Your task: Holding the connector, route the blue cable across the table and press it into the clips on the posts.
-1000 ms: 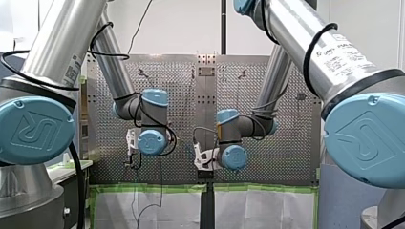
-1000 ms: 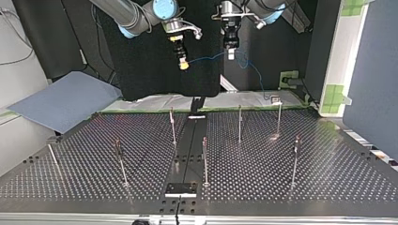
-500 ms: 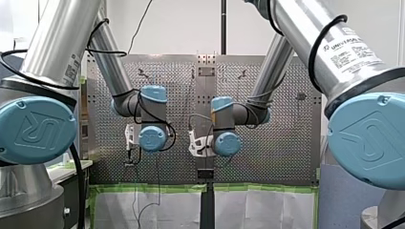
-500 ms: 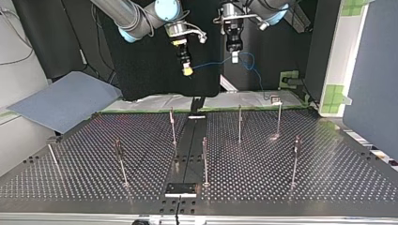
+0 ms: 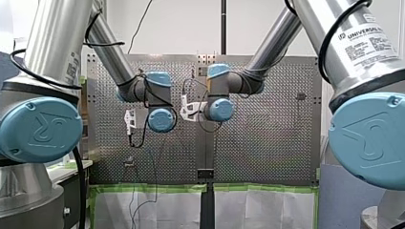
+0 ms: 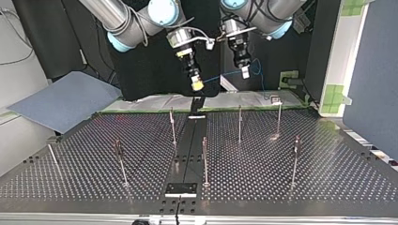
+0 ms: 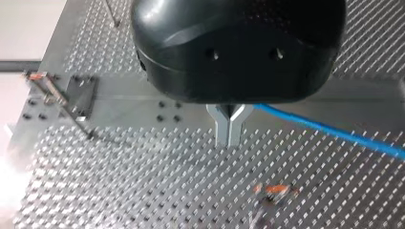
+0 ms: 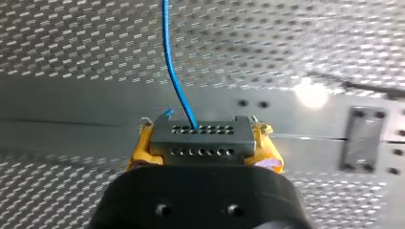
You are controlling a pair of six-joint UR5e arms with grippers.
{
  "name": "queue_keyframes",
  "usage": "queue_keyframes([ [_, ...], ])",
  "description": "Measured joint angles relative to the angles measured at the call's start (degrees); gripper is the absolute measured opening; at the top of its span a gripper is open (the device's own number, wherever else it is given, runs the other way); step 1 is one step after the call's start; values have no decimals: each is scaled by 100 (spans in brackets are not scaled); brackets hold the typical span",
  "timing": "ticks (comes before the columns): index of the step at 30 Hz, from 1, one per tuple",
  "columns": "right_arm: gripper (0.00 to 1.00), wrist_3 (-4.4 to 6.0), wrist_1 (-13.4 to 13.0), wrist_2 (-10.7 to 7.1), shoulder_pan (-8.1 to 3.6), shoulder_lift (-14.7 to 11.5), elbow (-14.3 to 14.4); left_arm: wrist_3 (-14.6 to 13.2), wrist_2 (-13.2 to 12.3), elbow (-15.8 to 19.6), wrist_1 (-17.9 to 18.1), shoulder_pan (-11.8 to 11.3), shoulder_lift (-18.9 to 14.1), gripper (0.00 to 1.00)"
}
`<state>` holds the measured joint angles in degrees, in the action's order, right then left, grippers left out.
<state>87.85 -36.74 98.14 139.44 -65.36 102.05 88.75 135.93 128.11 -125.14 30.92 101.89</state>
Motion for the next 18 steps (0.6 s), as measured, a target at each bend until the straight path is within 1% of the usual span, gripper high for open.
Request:
queue_keyframes([
  [3,0,35,165,-26,-2,-165,-165,1,73,-109,-191,-101,-111,0],
  [5,0,86,320,-62,-17,-311,-320,5,83,-143,-330,-209,-225,0],
  [8,0,144,511,-122,-37,-378,-491,4,26,-160,-518,-382,-401,0],
  [12,0,168,715,-185,-30,-300,-687,6,-107,-163,-738,-597,-617,0],
  [15,0,161,854,-237,3,-155,-844,26,-253,-164,-908,-767,-787,0],
  [18,0,160,933,-313,46,-8,-981,56,-392,-165,-1049,-944,-966,0],
])
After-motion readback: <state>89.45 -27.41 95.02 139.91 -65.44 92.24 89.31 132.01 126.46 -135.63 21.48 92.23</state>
